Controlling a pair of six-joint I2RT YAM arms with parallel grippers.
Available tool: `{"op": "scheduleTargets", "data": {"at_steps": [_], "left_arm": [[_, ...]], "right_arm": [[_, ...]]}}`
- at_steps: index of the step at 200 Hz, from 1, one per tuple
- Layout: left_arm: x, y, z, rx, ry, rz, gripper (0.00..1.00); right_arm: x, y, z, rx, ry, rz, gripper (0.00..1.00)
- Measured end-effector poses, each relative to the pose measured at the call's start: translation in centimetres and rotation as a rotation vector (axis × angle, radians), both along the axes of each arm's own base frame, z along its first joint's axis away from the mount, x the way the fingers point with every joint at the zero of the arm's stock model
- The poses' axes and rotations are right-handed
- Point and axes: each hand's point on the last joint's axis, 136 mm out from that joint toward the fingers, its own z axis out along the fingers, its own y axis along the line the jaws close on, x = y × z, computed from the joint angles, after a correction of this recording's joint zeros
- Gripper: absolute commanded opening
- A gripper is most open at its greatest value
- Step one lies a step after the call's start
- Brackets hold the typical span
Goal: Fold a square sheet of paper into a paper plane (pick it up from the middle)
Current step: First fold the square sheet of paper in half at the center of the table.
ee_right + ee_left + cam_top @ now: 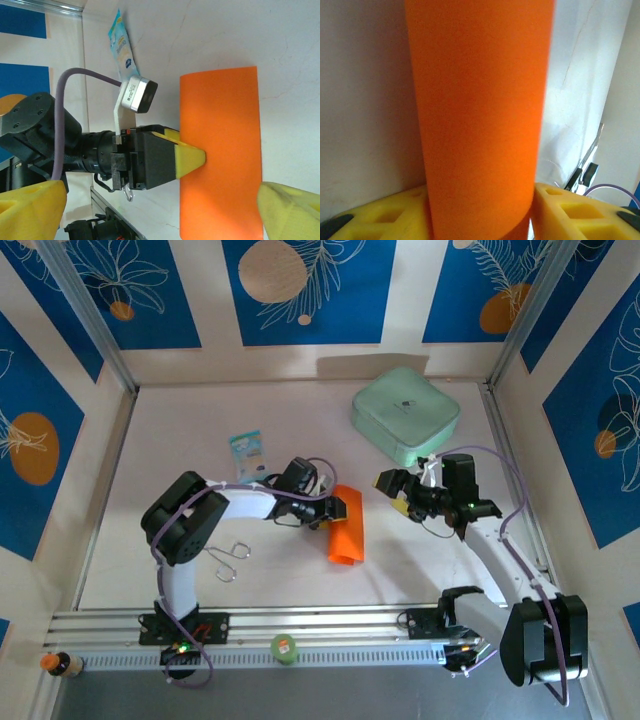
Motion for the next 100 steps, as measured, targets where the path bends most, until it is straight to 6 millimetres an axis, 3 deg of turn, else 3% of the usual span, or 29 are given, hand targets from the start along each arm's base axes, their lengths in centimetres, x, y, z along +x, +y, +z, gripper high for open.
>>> {"op": "scheduleTargets", "data": {"at_steps": [60, 100], "left_arm": [[0.1, 1.1, -0.1, 0.097, -0.047, -0.044, 0.59], [-0.4, 2.1, -0.2, 0.166, -0.067, -0.091, 0.57]], "right_arm": [[-0.1, 0.6, -1.3, -0.006, 0.047, 0.023, 0.98], [-0.4, 1.4, -1.9, -0.011, 0.065, 0.049, 0.98]]}}
